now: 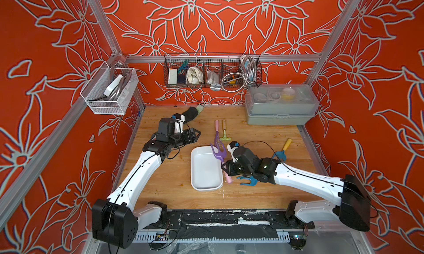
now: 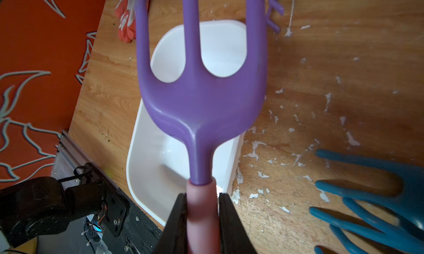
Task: Put the rake into the storage box
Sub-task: Place the rake in the storage box.
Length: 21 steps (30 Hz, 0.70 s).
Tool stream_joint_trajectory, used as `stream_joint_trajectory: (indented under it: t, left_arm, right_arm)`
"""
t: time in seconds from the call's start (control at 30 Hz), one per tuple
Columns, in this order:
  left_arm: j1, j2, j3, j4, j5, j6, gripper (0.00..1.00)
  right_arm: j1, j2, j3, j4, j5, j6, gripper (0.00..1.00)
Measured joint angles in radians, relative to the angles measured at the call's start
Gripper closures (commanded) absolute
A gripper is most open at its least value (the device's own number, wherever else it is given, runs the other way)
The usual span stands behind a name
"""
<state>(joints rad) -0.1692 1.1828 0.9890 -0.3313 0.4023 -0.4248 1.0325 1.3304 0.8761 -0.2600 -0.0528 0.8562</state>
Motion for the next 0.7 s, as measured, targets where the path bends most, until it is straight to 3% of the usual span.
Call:
stream_joint_trajectory:
  t: [0.23,0.7]
  left_arm:
    - [0.000,0.000,0.000,0.000,-0.001,0.000,0.20]
    - [0.000,0.000,0.000,0.000,-0.001,0.000,0.20]
  right_arm:
    - [0.068,0.131,0.061,0.066,0.034,0.087,1.00]
    - [0.109,0.249,0.099,0.166,0.077,0.216,1.00]
